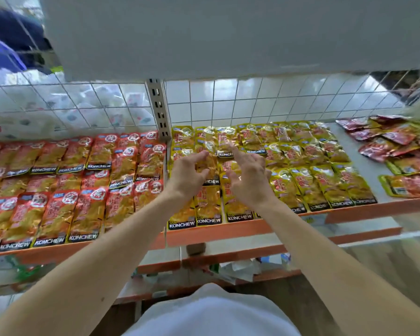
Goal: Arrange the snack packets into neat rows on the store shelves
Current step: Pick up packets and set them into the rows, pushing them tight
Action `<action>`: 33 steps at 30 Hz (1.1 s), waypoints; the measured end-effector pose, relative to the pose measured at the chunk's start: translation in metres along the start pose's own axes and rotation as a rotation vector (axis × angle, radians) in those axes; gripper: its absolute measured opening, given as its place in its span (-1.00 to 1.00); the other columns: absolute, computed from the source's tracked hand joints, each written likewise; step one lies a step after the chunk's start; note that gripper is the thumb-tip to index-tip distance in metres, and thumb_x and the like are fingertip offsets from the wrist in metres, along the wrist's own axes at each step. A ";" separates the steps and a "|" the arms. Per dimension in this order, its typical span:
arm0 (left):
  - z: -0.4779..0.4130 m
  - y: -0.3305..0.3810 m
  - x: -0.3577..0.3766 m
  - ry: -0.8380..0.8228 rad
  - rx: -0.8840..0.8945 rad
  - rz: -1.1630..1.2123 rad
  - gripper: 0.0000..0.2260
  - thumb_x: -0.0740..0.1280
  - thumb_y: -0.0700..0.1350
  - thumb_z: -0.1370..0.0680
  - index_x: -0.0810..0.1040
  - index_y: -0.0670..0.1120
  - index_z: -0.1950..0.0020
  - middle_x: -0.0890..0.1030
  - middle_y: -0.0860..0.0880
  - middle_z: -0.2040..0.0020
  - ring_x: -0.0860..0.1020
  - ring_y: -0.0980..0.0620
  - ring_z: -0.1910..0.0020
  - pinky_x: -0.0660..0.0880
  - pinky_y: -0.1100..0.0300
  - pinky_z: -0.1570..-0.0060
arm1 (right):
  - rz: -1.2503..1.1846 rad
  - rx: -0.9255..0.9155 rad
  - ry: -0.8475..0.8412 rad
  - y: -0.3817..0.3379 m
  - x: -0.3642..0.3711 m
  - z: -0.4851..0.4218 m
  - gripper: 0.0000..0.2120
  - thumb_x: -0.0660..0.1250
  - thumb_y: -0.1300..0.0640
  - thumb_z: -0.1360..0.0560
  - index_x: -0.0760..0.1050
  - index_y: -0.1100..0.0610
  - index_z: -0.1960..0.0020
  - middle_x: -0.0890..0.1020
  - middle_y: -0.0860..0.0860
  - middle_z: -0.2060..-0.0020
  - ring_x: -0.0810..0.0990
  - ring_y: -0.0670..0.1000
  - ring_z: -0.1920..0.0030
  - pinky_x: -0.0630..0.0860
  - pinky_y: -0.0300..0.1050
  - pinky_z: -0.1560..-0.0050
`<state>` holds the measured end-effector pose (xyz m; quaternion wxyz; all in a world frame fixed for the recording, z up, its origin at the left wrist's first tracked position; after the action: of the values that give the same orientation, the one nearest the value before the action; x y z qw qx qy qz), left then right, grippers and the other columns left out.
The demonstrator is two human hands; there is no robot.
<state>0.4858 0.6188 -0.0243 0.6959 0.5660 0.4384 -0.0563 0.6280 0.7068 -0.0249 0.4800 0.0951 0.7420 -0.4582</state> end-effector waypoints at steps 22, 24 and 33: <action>0.040 -0.033 0.015 0.107 0.105 -0.582 -0.50 0.11 0.08 -0.58 0.40 -0.04 -0.50 0.29 0.02 -0.57 0.18 0.01 -0.58 -0.06 -0.09 -0.54 | 0.302 -0.370 -0.340 0.001 0.041 -0.016 -0.39 0.10 -0.29 -0.61 0.10 -0.14 -0.59 0.02 -0.09 -0.62 -0.12 -0.03 -0.61 -0.16 0.28 -0.48; 0.049 -0.039 0.019 0.076 0.093 -0.653 -0.45 -0.02 0.12 -0.60 0.36 -0.04 -0.53 0.28 0.00 -0.58 0.17 0.00 -0.59 -0.07 -0.10 -0.56 | 0.335 -0.386 -0.342 0.003 0.049 -0.011 -0.36 0.04 -0.36 -0.59 0.09 -0.14 -0.59 -0.01 -0.07 -0.62 -0.13 -0.02 -0.61 -0.17 0.30 -0.49; 0.051 -0.040 0.024 0.014 0.053 -0.703 -0.52 0.01 0.04 -0.69 0.18 -0.05 -0.61 0.13 0.00 -0.62 0.03 -0.02 -0.60 -0.20 -0.04 -0.55 | 0.383 -0.426 -0.234 0.009 0.058 -0.003 -0.29 -0.14 -0.36 -0.52 0.16 -0.10 -0.59 0.06 -0.04 -0.62 0.02 0.00 -0.61 -0.06 0.29 -0.47</action>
<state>0.5054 0.5718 -0.0714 0.6160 0.3988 0.6095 -0.2999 0.6009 0.6966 -0.0758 0.6489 0.0772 0.7297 -0.2013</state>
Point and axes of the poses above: each hand's wrist, its own z-axis away from the middle knuckle, its own x-axis out of the palm, y = z × x, the point moved 4 cm from there along -z, towards the middle knuckle
